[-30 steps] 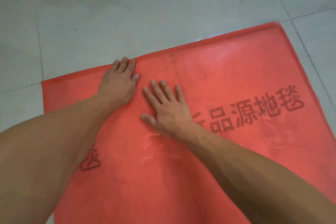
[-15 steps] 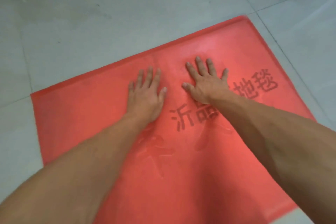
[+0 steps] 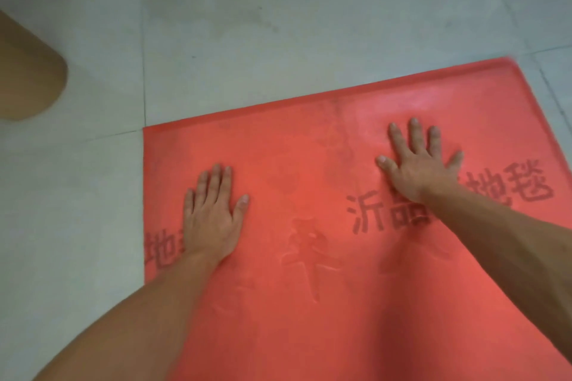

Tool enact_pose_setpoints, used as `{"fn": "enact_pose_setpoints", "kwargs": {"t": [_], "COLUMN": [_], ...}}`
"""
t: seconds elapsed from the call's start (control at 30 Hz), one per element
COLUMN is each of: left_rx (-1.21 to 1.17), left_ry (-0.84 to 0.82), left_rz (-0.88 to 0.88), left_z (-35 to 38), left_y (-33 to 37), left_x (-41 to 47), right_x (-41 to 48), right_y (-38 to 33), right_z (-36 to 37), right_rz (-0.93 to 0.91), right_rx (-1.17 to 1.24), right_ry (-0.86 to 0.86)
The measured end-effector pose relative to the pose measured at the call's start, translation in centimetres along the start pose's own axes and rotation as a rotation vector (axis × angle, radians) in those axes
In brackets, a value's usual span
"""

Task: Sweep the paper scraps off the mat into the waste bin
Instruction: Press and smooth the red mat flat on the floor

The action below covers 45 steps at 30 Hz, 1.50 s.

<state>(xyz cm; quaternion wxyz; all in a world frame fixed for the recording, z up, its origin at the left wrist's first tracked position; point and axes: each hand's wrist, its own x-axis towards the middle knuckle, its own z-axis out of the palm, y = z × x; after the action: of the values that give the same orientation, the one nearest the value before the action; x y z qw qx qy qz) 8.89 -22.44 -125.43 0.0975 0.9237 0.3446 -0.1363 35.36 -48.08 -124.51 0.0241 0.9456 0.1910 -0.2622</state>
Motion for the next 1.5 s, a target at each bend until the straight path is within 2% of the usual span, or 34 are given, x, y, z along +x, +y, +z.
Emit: {"fn": "enact_pose_setpoints", "kwargs": {"t": [0.33,0.5,0.63,1.13,1.3,1.37,1.43,1.5], "left_rx": [-0.053,-0.091,-0.039,0.124,0.158,0.106,0.057,0.018], "left_ry": [0.043,0.046,-0.014,-0.181,-0.234,-0.173,-0.07,-0.058], "left_rz": [-0.153,-0.3,-0.109,-0.075,-0.124,-0.122,-0.036,0.061], "left_z": [0.7,-0.1,0.4,-0.2,-0.3,-0.8,-1.5,-1.6], "left_y": [-6.5,-2.9,3.2,1.5,1.9,3.9,6.5,9.0], "left_x": [-1.8,-1.5,-1.4,0.4,1.3,0.2,-1.9,-4.4], "right_x": [0.0,-0.1,-0.5,-0.9,-3.1,-4.4,-6.3,-8.5], "right_y": [-0.1,0.0,0.9,19.6,18.3,16.5,14.2,11.6], "right_z": [0.3,0.4,0.4,-0.8,-0.3,0.0,0.7,1.9], "right_rz": [-0.006,-0.028,-0.056,0.266,0.249,0.193,0.088,-0.051], "right_rx": [0.004,0.014,0.029,0.184,0.074,0.08,0.078,0.059], "right_ry": [0.02,0.079,0.13,0.16,0.153,0.154,0.145,0.121]}}
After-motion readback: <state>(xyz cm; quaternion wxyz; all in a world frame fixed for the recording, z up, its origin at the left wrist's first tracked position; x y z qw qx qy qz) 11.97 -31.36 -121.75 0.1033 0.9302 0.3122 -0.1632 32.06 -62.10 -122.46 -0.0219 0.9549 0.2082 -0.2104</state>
